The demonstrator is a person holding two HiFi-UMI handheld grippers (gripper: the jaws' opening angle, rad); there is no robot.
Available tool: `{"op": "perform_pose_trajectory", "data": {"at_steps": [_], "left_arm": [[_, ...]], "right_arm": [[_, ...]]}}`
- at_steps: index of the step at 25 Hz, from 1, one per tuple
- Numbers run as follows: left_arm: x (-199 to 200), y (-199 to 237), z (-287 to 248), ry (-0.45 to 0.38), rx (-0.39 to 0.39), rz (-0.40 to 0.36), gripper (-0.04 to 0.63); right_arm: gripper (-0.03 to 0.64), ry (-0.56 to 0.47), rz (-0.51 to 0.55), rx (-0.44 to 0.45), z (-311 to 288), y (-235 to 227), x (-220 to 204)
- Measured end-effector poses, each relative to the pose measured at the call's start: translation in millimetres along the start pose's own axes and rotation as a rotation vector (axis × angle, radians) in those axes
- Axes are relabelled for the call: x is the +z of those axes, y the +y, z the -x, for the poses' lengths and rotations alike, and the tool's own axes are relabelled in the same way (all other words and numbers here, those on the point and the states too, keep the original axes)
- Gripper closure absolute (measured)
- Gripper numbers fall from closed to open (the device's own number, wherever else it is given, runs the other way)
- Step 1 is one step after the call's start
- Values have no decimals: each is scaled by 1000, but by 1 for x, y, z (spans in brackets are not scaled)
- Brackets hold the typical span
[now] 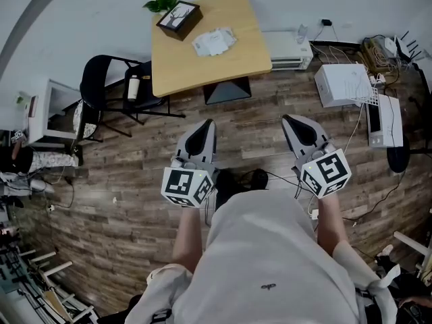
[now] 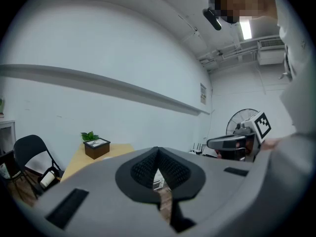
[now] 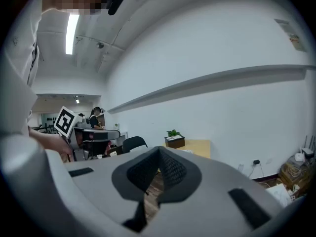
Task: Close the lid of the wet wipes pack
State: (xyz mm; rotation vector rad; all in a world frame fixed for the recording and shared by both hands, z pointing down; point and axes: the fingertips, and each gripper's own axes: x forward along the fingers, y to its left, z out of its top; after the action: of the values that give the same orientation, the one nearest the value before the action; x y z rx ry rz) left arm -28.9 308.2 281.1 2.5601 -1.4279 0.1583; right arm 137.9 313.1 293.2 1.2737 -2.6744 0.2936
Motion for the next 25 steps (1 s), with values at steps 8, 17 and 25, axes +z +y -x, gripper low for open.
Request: {"op": "perform_pose_trajectory", "data": {"at_steps": [8,17,25], "left_arm": [[-8,-15,6,19,15,-2,589],[-17,-29,9,49,-1,-52,589],[-24,-9,2,56,-10,-38,588]], "right_arm": [[618,19,5,29,10,9,-14],[618,24,-31,15,18,12,-23],[618,48,-17,22,-6,16,-25]]}}
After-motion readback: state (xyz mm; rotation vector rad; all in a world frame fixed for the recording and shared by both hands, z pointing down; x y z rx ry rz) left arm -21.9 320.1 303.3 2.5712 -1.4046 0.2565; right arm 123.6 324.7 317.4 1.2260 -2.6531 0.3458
